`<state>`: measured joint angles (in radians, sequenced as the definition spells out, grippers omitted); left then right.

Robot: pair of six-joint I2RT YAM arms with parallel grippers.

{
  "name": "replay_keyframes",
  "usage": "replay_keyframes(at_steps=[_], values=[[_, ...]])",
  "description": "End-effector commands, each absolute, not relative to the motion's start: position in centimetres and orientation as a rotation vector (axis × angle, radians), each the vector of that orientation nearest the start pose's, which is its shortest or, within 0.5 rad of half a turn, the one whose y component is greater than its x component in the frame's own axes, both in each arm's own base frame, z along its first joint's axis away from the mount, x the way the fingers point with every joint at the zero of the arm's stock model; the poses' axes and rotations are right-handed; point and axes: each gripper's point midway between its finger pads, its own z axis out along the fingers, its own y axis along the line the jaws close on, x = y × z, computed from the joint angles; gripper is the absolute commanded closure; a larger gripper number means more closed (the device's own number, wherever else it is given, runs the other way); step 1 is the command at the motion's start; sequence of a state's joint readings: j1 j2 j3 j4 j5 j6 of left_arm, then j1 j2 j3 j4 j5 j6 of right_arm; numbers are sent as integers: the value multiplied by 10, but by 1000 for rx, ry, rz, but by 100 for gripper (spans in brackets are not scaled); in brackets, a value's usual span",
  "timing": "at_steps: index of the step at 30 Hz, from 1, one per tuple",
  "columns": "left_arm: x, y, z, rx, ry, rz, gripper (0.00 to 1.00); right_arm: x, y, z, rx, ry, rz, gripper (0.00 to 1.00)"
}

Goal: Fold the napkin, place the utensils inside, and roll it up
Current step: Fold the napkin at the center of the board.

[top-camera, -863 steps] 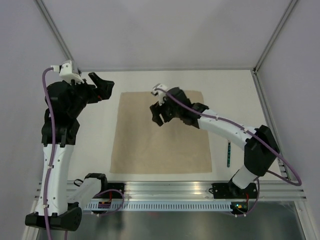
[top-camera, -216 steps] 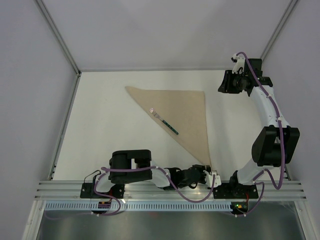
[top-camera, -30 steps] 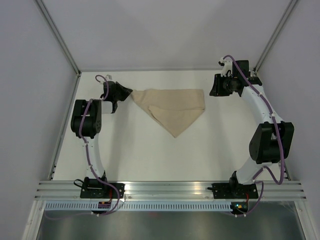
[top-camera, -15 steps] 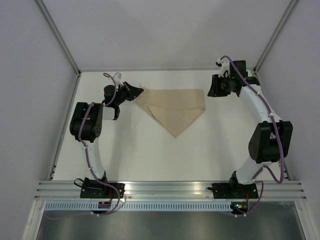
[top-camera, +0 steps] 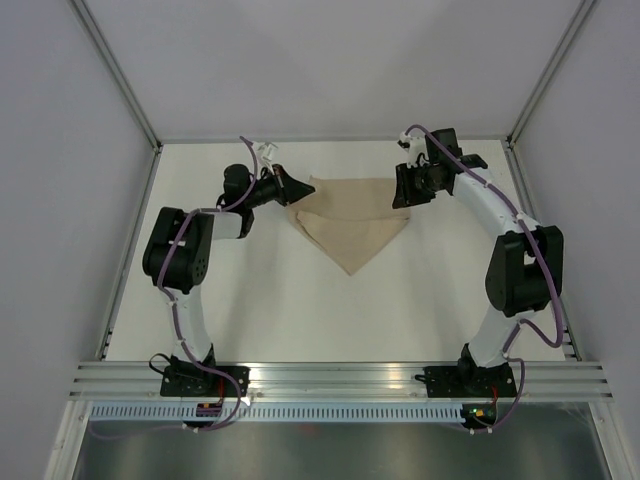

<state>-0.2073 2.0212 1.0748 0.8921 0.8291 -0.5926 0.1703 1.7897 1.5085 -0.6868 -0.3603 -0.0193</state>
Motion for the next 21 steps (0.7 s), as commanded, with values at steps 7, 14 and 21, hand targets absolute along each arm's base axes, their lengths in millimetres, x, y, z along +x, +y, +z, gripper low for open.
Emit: replay_keyframes(at_steps=[7,14,21], values=[[417,-288,170,792,1647,-1225,98,408,152,145,-469,2506,518,65],[387,-314,146,950,1693,-1141,98,404,147,146,-478,2507,491,65],[370,-323,123,997,1736,-1047,98,402,146,148,-489,2506,482,65]])
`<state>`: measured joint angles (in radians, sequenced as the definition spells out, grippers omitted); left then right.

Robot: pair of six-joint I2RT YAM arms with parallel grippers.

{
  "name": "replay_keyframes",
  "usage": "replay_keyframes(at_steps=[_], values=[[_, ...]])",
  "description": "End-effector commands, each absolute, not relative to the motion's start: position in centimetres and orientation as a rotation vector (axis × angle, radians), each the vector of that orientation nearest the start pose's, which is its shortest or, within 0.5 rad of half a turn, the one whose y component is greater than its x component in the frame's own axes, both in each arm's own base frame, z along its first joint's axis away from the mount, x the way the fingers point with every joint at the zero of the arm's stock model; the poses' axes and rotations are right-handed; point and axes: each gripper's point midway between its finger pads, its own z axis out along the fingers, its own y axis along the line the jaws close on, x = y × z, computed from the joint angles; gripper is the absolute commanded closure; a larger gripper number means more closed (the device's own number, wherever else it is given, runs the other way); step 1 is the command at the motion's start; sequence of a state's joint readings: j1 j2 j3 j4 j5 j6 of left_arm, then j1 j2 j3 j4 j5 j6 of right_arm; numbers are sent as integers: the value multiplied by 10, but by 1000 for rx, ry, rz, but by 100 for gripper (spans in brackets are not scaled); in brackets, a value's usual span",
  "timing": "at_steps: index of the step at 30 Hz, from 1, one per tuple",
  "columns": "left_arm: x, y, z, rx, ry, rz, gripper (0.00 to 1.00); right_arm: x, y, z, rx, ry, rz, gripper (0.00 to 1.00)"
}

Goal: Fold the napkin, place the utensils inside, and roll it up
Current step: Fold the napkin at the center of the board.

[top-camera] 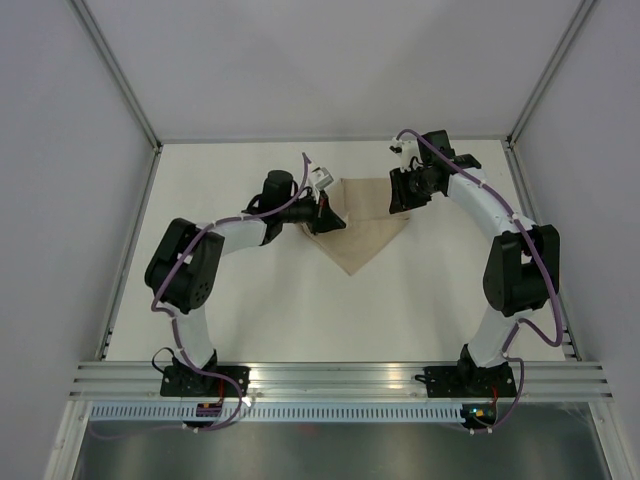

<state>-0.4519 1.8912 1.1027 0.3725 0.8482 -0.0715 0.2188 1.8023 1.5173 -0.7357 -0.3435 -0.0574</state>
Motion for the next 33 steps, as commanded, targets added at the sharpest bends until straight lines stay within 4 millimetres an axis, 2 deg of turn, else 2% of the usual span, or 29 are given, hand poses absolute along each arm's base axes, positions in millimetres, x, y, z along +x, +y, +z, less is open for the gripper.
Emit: replay_keyframes(at_steps=[1,4,7,10,18,22,25,28,33], values=[[367,-323,116,1000,1757,-1040,98,402,145,147,-489,2509,481,65],[369,-318,105,977,1794,-989,98,401,146,146,-493,2511,482,65],[375,-315,106,945,1797,-955,98,401,147,145,-491,2514,484,65],[390,-308,113,859,1793,-885,98,400,149,144,-501,2514,485,65],[422,-295,157,729,1706,-840,98,390,148,130,-521,2539,471,65],[443,-279,186,664,1665,-831,98,387,148,128,-530,2542,466,65],[456,-273,196,649,1665,-819,98,383,153,130,-561,2526,491,65],[462,-272,201,647,1660,-837,98,382,160,129,-576,2525,492,65],[455,-278,204,667,1641,-878,98,382,173,128,-598,2518,493,73]])
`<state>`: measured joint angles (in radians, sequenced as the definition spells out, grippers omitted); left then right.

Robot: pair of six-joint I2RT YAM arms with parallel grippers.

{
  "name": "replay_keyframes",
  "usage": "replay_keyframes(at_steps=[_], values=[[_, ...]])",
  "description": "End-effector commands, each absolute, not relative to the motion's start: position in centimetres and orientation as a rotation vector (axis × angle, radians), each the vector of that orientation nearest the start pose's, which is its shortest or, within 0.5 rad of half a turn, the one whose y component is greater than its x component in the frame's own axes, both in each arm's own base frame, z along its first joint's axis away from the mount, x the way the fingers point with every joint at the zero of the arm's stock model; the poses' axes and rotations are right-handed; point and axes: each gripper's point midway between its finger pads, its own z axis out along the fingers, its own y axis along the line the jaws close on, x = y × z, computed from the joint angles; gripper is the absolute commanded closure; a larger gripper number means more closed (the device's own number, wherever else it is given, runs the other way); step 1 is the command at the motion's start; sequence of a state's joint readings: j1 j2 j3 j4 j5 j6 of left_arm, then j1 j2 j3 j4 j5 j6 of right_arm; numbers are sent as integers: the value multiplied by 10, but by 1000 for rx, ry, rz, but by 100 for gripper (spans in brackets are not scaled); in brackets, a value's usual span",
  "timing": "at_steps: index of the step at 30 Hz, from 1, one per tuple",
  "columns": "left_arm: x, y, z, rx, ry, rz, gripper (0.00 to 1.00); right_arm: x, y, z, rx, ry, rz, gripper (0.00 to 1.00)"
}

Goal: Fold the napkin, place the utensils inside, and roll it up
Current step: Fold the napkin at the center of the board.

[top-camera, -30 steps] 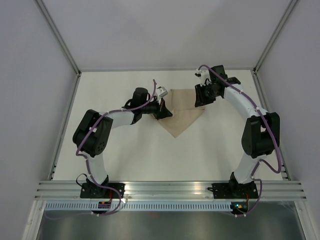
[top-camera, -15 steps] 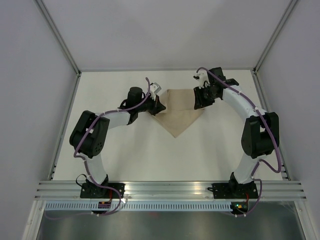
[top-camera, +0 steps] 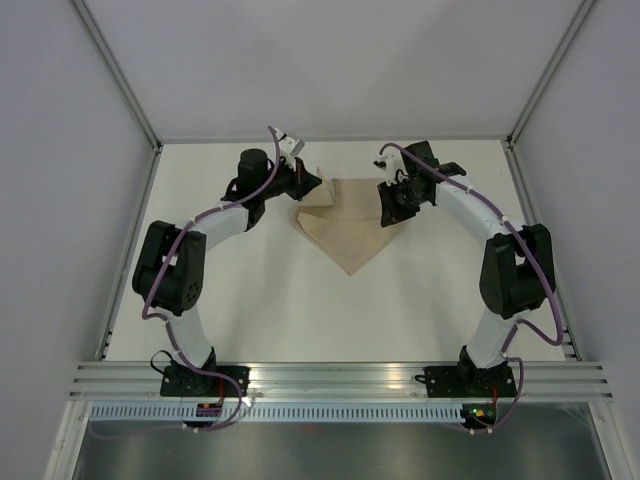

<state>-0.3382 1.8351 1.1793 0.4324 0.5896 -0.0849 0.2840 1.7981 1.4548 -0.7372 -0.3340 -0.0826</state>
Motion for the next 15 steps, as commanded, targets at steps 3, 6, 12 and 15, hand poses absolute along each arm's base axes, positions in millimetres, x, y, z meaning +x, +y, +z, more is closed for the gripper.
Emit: replay_keyframes(at_steps=[3,6,12,15], values=[[461,-273,203,658,1639,-848,98,380,175,128,-606,2522,494,77],[469,-271,208,658,1636,-848,98,377,176,125,-620,2528,491,79],[450,-285,215,732,1593,-939,98,375,176,122,-624,2532,476,83],[433,-294,210,783,1593,-971,98,377,175,123,-625,2530,465,83]])
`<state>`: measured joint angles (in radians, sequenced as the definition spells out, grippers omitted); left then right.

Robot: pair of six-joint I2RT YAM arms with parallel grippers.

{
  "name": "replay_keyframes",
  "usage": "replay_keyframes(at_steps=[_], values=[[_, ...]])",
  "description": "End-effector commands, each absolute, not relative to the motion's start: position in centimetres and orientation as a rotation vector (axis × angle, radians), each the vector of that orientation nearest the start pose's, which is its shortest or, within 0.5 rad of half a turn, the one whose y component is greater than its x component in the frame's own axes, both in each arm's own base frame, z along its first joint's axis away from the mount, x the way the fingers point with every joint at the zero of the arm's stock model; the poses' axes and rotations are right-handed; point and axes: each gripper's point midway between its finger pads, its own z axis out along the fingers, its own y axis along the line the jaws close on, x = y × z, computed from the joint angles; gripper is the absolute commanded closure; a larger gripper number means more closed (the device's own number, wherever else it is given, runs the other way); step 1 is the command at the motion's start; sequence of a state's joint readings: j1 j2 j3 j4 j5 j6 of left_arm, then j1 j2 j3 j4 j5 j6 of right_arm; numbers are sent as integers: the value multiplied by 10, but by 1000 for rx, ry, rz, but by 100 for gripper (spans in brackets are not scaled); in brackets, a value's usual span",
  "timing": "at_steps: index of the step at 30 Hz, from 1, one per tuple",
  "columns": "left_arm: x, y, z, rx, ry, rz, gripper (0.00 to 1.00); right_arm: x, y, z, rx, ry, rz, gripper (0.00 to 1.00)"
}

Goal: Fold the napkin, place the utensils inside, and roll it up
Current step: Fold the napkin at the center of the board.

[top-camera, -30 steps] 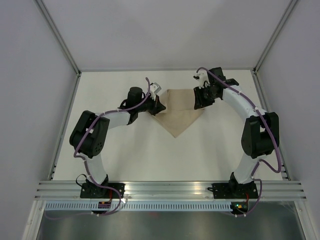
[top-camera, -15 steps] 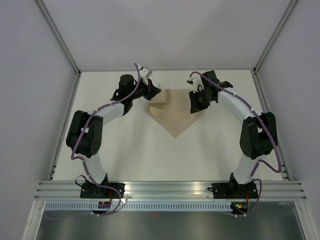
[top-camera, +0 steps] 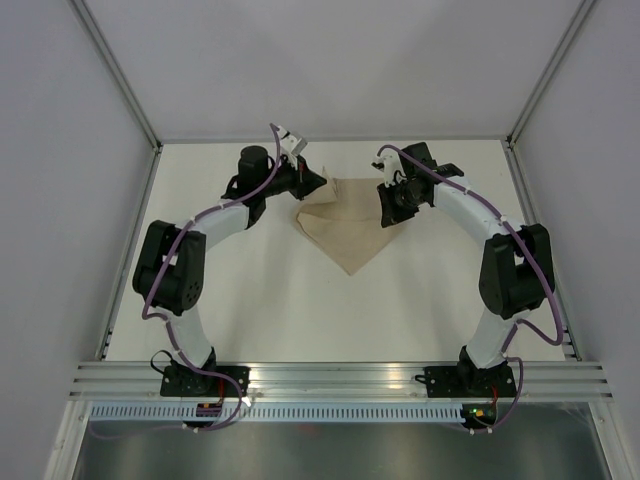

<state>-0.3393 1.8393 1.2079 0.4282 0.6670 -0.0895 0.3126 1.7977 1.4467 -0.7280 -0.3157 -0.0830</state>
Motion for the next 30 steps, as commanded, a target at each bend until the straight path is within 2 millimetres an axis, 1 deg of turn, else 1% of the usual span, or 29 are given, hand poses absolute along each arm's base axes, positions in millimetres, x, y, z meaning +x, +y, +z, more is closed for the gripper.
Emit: replay_keyframes(at_steps=[1,2,3,5,6,8,9,10,11,12,14,15,18,23,25,26,27,29,30], values=[[428,-296,209,801,1595,-979,98,378,176,124,-627,2527,465,84],[422,-299,203,817,1605,-985,98,379,175,124,-626,2527,460,84],[415,-305,200,853,1596,-980,98,380,175,124,-627,2525,458,84],[405,-310,188,887,1631,-987,98,381,174,125,-627,2522,449,84],[395,-316,179,914,1648,-993,98,382,173,125,-626,2521,441,84],[385,-320,165,954,1664,-981,98,383,172,126,-624,2516,433,84],[374,-325,152,984,1682,-978,98,384,172,125,-627,2516,427,84],[370,-327,145,993,1699,-971,98,385,172,126,-626,2512,425,84],[365,-327,131,998,1740,-968,98,384,172,125,-626,2518,425,84],[358,-332,124,1022,1747,-971,98,384,172,125,-626,2520,423,84],[353,-334,106,1027,1797,-940,98,386,172,125,-626,2520,423,84],[347,-337,97,1041,1813,-941,98,386,172,124,-626,2523,423,84],[340,-337,76,1042,1869,-924,98,387,173,125,-628,2519,424,84],[330,-334,55,1042,1926,-905,98,387,173,124,-624,2523,424,84],[327,-334,53,1040,1932,-889,97,387,173,124,-625,2523,426,84],[326,-332,49,1033,1945,-870,94,388,173,122,-625,2526,426,84],[326,-332,48,1023,1951,-867,86,388,173,122,-625,2528,426,84],[326,-332,48,1011,1960,-858,81,389,174,122,-625,2528,426,83],[327,-332,48,1004,1959,-857,73,389,174,122,-625,2528,426,83]])
